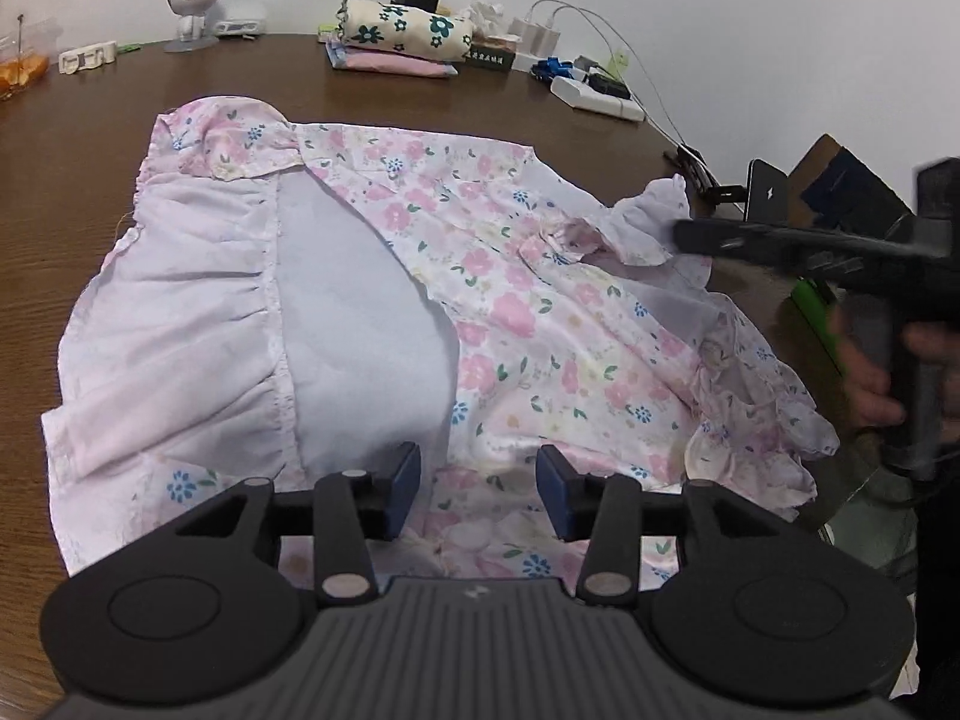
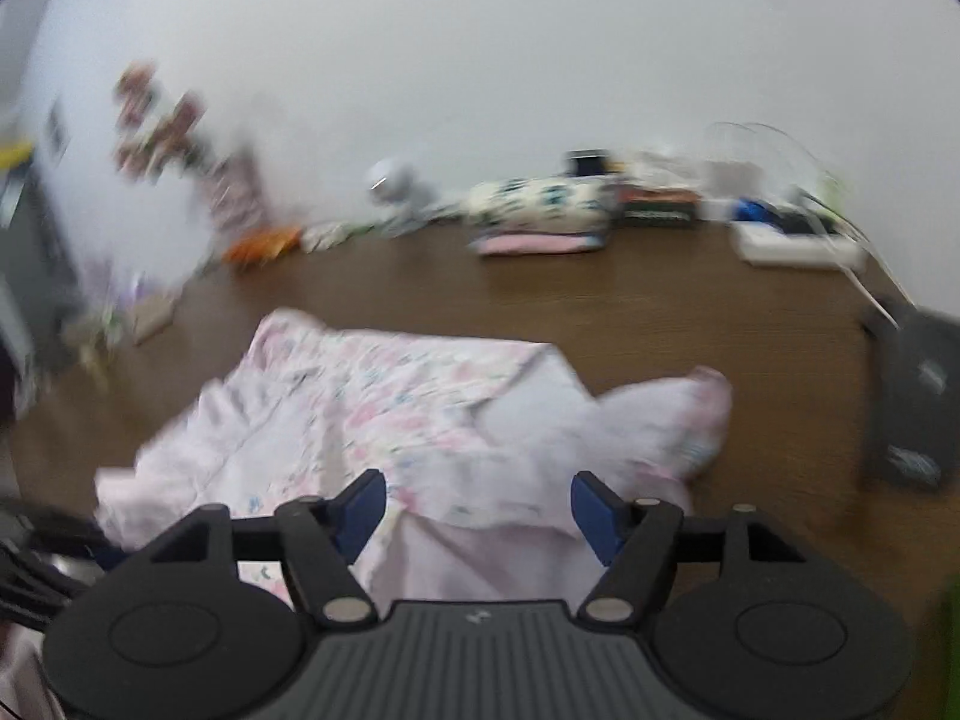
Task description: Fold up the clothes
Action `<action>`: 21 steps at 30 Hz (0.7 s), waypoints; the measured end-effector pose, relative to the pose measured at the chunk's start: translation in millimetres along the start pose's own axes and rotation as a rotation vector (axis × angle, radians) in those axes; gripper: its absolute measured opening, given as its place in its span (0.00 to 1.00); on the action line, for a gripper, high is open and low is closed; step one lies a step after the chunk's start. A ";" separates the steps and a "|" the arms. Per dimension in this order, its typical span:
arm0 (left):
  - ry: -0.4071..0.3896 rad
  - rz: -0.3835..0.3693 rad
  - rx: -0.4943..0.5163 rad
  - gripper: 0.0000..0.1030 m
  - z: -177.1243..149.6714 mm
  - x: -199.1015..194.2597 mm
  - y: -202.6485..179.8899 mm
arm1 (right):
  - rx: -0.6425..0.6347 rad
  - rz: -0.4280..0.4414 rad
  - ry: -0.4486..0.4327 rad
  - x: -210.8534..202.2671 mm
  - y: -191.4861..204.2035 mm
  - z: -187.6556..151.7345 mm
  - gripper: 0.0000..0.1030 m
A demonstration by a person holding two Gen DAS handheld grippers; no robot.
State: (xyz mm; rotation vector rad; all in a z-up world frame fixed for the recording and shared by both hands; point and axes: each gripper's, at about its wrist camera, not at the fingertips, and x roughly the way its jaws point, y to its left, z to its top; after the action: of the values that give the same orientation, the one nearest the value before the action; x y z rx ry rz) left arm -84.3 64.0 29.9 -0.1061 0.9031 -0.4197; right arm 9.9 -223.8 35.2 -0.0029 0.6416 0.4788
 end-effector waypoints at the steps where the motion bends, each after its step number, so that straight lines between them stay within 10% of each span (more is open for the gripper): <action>1: -0.007 0.006 -0.011 0.29 -0.8 -0.4 1.3 | -0.076 -0.053 -0.001 10.6 10.9 -0.1 0.65; 4: -0.027 0.013 -0.049 0.22 -3.2 -1.4 6.1 | -0.257 -0.166 0.033 40.4 34.3 -0.8 0.64; 7: -0.045 0.011 -0.062 0.22 -5.6 -2.2 7.1 | -0.215 -0.128 0.112 51.7 29.6 4.9 0.00; 17: -0.048 0.001 -0.055 0.23 -5.7 -1.5 8.1 | 0.054 -0.393 -0.053 -76.3 -52.4 -9.4 0.00; 20: -0.050 -0.005 -0.064 0.23 -6.0 -1.4 9.5 | 0.043 -0.394 -0.085 -93.5 -55.2 -21.6 0.14; 21: -0.050 -0.006 -0.067 0.23 -6.0 -1.4 9.6 | 0.014 -0.362 -0.091 -94.1 -49.4 -24.4 0.36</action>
State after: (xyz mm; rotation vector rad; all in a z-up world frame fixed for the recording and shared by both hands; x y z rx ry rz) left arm -86.7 73.8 24.7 -0.1798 0.8682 -0.3908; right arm -48.5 -311.8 62.6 -0.0820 0.5403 0.1237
